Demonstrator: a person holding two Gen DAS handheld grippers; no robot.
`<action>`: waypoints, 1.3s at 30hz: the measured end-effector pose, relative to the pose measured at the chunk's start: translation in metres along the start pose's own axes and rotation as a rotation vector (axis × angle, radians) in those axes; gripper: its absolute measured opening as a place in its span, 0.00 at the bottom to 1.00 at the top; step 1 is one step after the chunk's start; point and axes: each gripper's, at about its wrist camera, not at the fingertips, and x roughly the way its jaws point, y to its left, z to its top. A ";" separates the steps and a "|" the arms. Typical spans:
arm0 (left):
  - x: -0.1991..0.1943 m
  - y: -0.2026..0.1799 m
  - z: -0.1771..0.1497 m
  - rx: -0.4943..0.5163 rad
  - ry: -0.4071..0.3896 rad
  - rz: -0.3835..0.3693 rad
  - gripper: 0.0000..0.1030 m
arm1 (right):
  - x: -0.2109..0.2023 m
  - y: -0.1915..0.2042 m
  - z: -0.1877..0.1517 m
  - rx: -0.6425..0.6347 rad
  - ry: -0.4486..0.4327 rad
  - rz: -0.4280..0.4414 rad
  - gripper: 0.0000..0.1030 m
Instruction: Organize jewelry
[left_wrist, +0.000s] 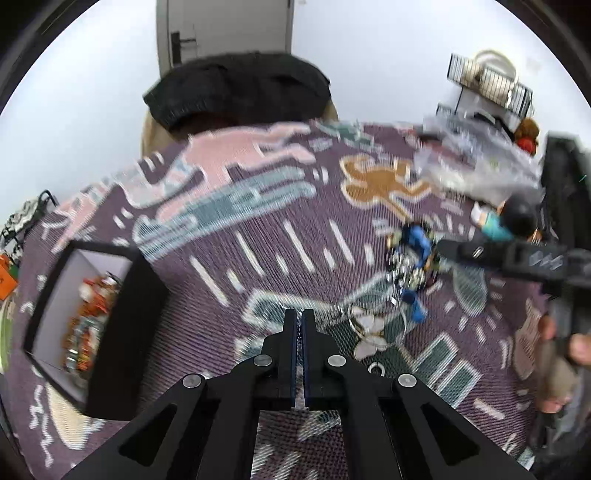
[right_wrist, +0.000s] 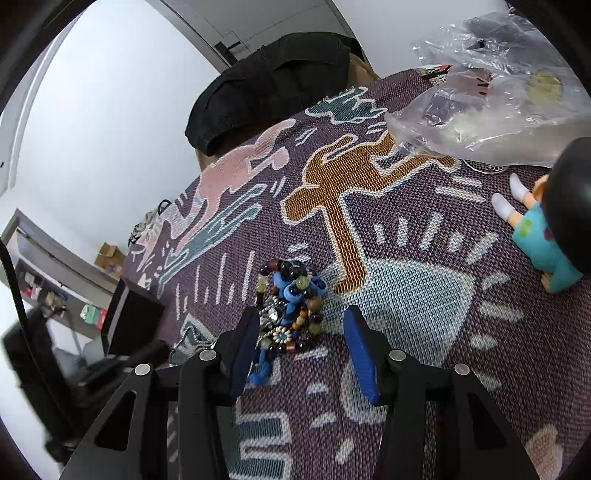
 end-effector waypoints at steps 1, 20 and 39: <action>-0.007 0.002 0.004 -0.005 -0.017 0.002 0.01 | 0.003 -0.001 0.001 0.002 0.004 -0.002 0.47; -0.130 0.030 0.054 -0.050 -0.294 0.023 0.00 | -0.026 0.026 0.007 -0.047 -0.077 0.035 0.11; -0.111 0.026 0.041 -0.094 -0.205 -0.014 0.91 | -0.089 0.069 0.013 -0.128 -0.197 0.071 0.11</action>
